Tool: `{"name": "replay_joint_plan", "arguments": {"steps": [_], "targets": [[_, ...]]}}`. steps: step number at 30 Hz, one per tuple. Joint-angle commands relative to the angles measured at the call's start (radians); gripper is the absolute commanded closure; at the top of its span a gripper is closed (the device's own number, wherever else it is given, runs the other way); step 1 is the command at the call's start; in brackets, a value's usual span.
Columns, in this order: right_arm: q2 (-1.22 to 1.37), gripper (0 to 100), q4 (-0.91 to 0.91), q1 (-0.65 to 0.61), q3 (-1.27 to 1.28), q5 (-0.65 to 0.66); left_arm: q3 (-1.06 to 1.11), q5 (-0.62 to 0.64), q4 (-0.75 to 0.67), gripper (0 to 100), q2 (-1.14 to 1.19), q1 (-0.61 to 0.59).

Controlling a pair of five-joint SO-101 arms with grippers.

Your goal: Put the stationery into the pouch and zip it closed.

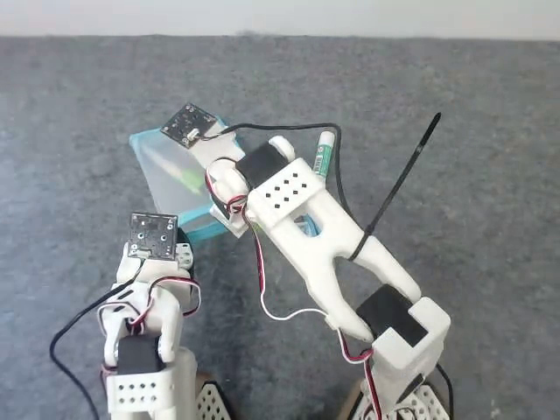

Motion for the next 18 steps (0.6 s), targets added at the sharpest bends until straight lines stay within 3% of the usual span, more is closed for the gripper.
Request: {"name": "replay_joint_plan", "arguments": {"steps": [1, 5, 18], "targets": [[-0.019, 83.1, -0.018, 0.012, -0.069, -0.005, -0.007, -0.012, -0.031, 99, -0.002, 0.006], [-0.031, 76.4, -0.008, 0.022, -0.069, -0.005, -0.007, -0.012, -0.031, 99, -0.002, 0.005], [-0.335, 76.4, 0.162, 0.206, -0.061, -0.006, -0.007, -0.012, -0.031, 99, -0.002, 0.006]]}}
